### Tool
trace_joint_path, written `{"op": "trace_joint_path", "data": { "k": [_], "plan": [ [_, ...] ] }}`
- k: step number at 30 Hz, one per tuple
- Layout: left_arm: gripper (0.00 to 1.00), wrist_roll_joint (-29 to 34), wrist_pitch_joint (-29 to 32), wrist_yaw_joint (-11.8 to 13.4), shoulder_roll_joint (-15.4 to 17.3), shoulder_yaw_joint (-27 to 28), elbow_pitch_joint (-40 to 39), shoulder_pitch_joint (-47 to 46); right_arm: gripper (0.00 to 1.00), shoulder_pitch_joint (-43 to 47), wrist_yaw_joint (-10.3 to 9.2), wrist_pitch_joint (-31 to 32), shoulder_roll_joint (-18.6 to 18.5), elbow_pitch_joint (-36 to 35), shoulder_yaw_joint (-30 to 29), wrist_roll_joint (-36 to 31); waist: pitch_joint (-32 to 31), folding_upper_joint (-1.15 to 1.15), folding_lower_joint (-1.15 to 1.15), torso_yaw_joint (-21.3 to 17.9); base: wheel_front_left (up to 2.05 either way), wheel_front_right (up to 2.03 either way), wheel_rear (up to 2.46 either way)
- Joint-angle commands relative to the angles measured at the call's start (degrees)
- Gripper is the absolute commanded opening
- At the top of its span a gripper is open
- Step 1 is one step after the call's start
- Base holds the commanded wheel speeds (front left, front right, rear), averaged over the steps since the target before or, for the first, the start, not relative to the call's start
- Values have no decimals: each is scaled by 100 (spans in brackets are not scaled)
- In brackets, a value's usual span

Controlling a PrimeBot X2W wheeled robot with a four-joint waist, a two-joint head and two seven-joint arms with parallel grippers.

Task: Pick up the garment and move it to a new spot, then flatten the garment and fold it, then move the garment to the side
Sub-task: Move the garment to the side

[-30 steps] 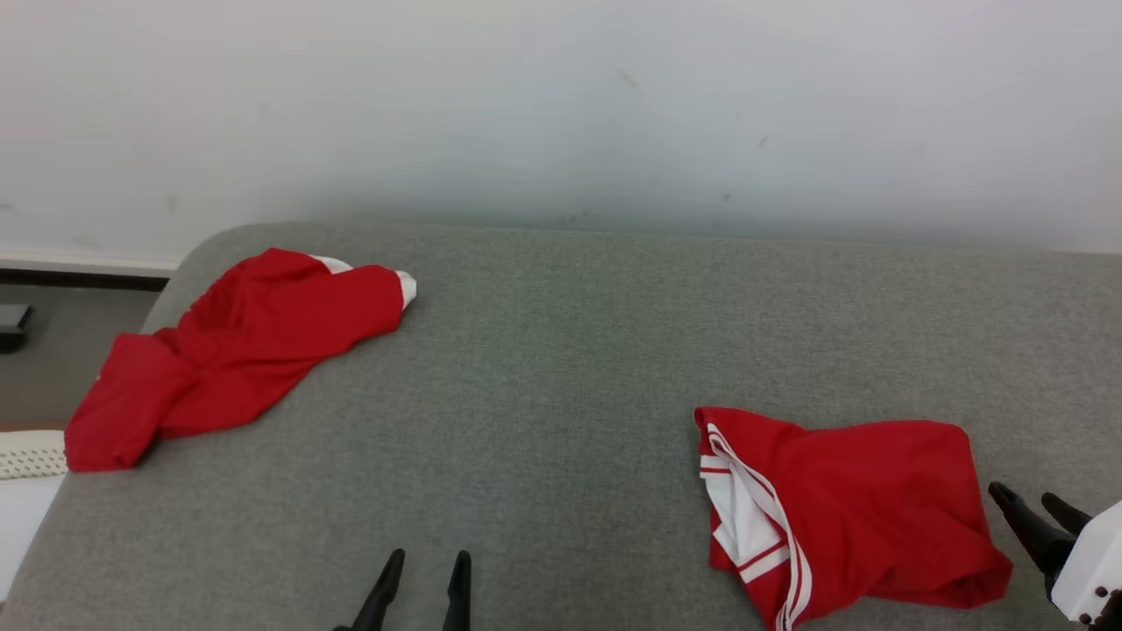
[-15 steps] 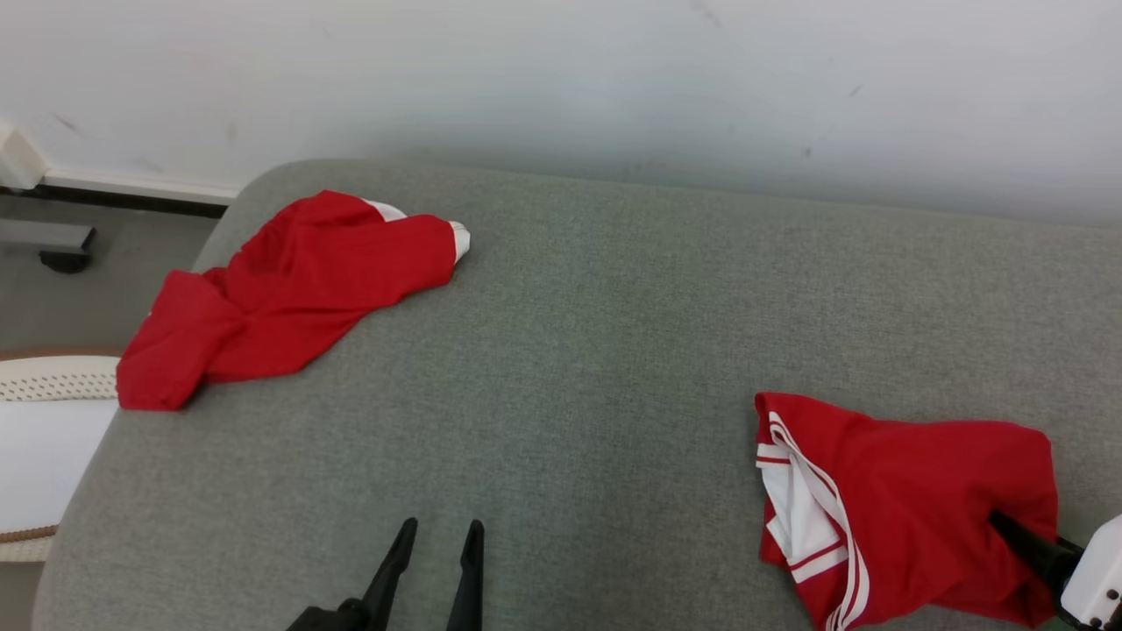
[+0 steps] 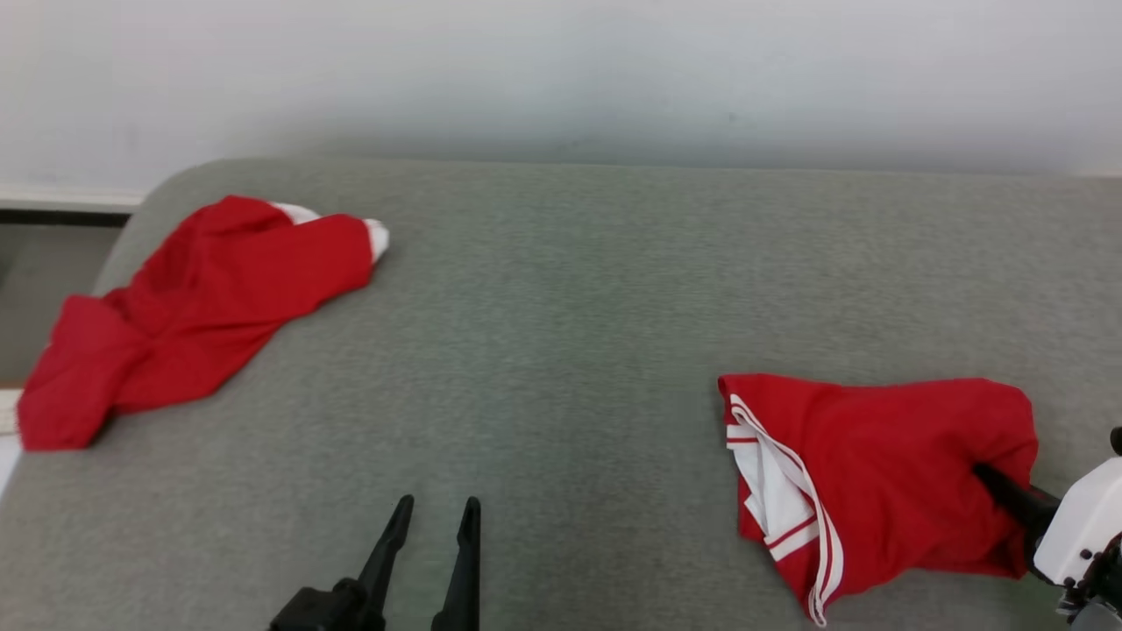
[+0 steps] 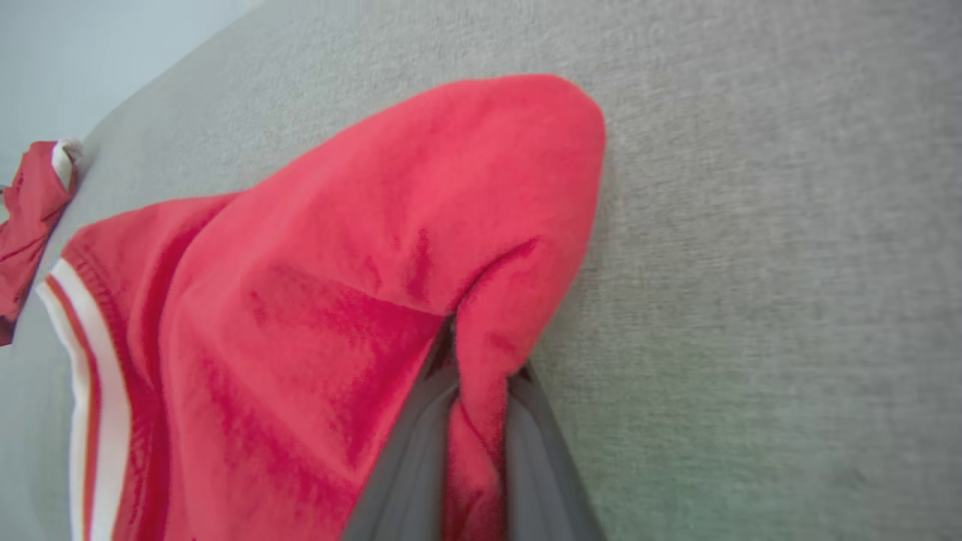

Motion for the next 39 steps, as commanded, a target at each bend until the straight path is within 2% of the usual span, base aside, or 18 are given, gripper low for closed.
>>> {"op": "trace_joint_path", "data": {
  "k": [1,8,13,20,27,34,39],
  "plan": [
    [100,44,-2,-18,19,17,-6,-78,0,-75,-11,-78,-98,-13,26,-60,50,0,-1,-386,0,0,0],
    [100,183,-2,-129,20,-12,44,-383,0,-316,-11,-508,-370,13,192,-290,327,0,-1,-1093,0,0,0],
    [100,286,-2,-205,20,-52,79,-703,0,-624,-12,-765,-604,143,301,-515,650,0,-1,-1265,0,0,0],
    [100,433,-2,-334,21,-216,176,-1212,0,-1454,-12,-1261,-1078,525,157,-1054,1244,0,-1,-1087,0,0,0],
    [100,559,-2,-359,21,-353,206,-1519,0,-2372,-12,-1603,-1728,1126,-298,-1811,1732,0,-1,-769,0,0,0],
    [100,610,-1,-365,21,-387,216,-1562,0,-2708,-12,-1536,-2193,1847,-754,-2327,1898,0,-1,-498,0,0,0],
    [100,613,-1,-333,21,-382,183,-1517,0,-2777,-13,-1577,-2282,2307,-1090,-2504,1870,0,-1,-442,0,0,0]
  ]
}}
